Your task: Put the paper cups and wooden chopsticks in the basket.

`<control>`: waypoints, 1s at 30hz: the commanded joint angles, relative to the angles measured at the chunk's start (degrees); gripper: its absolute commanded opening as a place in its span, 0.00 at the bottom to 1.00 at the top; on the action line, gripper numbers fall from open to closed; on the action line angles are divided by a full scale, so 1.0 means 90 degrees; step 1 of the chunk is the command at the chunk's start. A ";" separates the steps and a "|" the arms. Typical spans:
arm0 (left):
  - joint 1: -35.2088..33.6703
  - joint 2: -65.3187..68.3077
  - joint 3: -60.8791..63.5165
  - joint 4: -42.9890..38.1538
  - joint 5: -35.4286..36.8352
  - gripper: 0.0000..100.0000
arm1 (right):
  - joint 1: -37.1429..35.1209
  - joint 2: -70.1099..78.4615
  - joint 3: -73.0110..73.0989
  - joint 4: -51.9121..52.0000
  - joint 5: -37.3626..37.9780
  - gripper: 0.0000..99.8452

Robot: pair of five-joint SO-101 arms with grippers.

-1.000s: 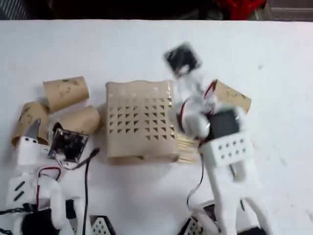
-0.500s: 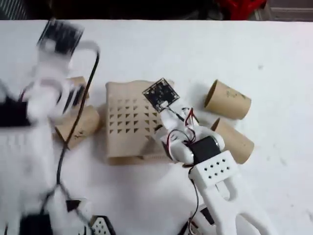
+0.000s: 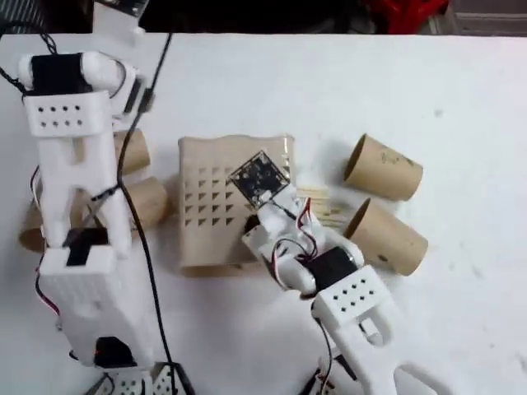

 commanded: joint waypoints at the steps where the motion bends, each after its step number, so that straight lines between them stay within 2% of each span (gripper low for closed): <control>1: -0.0190 0.0405 -0.0469 -0.0156 0.0039 0.21 | -0.0103 -0.0308 0.0059 0.0650 0.0010 0.02; 6: -0.0151 0.0806 -0.0752 -0.0147 0.0059 0.21 | -0.0112 -0.1294 0.0293 0.1597 0.0215 0.02; 10: 0.0093 0.0864 -0.0840 -0.0078 0.0059 0.21 | -0.0464 -0.2037 0.1358 0.1597 0.0996 0.02; 15: 0.0747 0.0864 -0.0625 0.0039 0.0137 0.22 | -0.0425 -0.2515 0.1768 0.1578 0.1094 0.02; 19: 0.1177 0.0923 -0.0391 0.0010 0.0850 0.27 | -0.0444 -0.2574 0.2002 0.1548 0.1201 0.02; 22: 0.1372 0.0933 -0.0205 0.0010 0.1534 0.27 | -0.0444 -0.2574 0.2256 0.1363 0.1573 0.02; 26: 0.1372 0.0933 0.0254 -0.0010 0.2335 0.28 | -0.0435 -0.2672 0.2422 0.1255 0.1631 0.02; 30: 0.1363 0.0933 0.0723 -0.0049 0.2716 0.28 | -0.0435 -0.3580 0.2452 0.1675 0.1641 0.02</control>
